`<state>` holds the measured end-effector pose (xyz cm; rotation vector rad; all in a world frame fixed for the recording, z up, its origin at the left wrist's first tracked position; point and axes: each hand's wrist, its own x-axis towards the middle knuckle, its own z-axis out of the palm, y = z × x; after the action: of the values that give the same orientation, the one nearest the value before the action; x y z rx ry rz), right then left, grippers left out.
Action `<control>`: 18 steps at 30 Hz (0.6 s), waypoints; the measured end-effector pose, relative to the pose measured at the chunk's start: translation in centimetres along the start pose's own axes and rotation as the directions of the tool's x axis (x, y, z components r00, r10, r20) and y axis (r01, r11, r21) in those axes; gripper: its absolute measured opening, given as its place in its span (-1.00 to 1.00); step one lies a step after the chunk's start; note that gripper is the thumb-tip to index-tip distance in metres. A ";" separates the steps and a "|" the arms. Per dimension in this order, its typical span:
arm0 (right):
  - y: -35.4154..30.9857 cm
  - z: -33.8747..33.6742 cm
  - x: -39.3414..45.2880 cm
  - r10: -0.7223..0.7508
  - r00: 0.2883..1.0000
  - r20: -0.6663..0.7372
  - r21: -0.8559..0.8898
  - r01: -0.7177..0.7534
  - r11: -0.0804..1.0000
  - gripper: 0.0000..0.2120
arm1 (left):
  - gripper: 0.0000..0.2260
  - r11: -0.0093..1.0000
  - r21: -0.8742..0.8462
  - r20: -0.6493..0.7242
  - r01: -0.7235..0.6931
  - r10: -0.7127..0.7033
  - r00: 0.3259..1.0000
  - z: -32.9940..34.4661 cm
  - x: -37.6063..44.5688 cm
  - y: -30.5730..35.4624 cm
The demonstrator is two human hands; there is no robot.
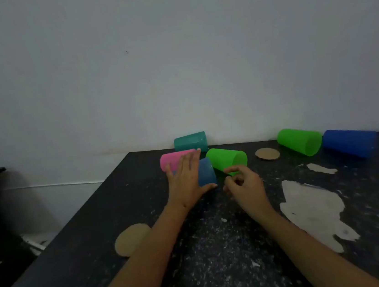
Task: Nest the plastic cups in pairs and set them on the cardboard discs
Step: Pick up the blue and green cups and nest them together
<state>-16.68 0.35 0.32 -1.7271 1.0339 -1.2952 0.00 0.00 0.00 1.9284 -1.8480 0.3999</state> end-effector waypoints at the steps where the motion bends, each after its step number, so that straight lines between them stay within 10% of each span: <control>1: 0.3 -0.2 0.4 -0.020 0.999 -0.046 0.000 0.020 1.000 -0.83 | -0.16 1.000 0.000 -0.031 -0.002 0.002 1.000 0.2 -0.2 0.3; 8: 3.5 -1.2 3.7 -0.238 0.920 -0.310 -0.201 0.182 0.963 -0.47 | -0.37 0.997 0.012 -0.497 -0.074 0.070 0.865 2.3 0.1 -0.7; 18: 6.3 -1.0 6.6 -0.144 0.985 -0.098 -0.208 0.121 0.971 -0.06 | -0.37 0.965 -0.248 -0.559 -0.080 -0.075 0.826 1.7 -0.3 0.5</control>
<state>-17.64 -8.33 -2.55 -1.9210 1.1642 -1.4267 -0.70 -0.60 -1.56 1.4229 -1.4231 0.6176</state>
